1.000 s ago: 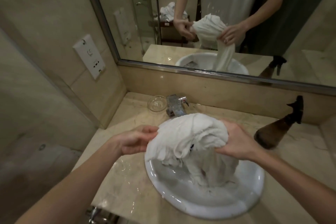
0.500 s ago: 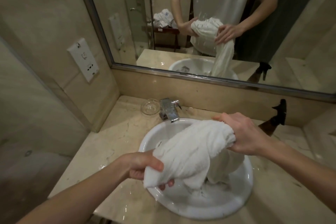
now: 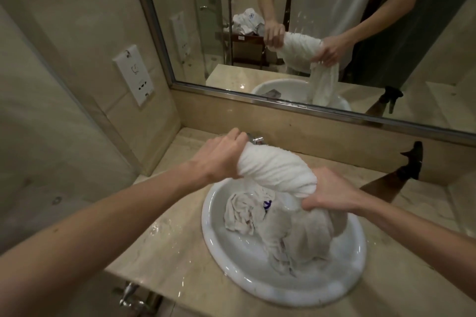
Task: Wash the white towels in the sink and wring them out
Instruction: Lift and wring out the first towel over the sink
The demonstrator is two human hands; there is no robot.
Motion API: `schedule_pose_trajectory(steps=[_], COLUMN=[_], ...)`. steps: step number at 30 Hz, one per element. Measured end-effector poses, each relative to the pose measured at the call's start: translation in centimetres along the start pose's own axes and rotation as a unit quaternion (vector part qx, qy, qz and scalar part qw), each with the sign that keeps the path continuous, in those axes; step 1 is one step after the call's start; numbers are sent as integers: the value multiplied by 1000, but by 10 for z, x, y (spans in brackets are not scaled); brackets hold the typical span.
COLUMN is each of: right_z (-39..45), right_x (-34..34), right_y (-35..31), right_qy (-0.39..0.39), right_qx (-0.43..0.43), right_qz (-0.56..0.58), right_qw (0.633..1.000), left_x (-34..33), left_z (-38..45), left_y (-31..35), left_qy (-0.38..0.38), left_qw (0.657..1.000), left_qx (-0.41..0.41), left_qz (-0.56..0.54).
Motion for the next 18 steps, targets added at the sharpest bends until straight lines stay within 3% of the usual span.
schedule_pose_trajectory(steps=[6, 11, 18], right_z=[-6, -3, -7], right_x=[-25, -44, -71], right_y=[3, 17, 23], right_qy=[5, 24, 5], right_qx=[-9, -18, -16], right_qz=[271, 471, 623], right_qw=[962, 882, 782], left_x=[-3, -16, -33], left_z=[25, 41, 46], left_y=[0, 10, 28], left_qy=[81, 185, 309], left_qw=[996, 977, 937], left_qx=[8, 24, 6], left_qz=[-42, -106, -164])
Point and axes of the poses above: each hand's wrist, its own z-axis towards the middle knuckle, its own x-axis out of the back of the hand, y = z × x, the point moved 9 cm from there along z, towards the middle knuckle, and after that the axes turned 6 degrees about -y, right-handed, at the moved point
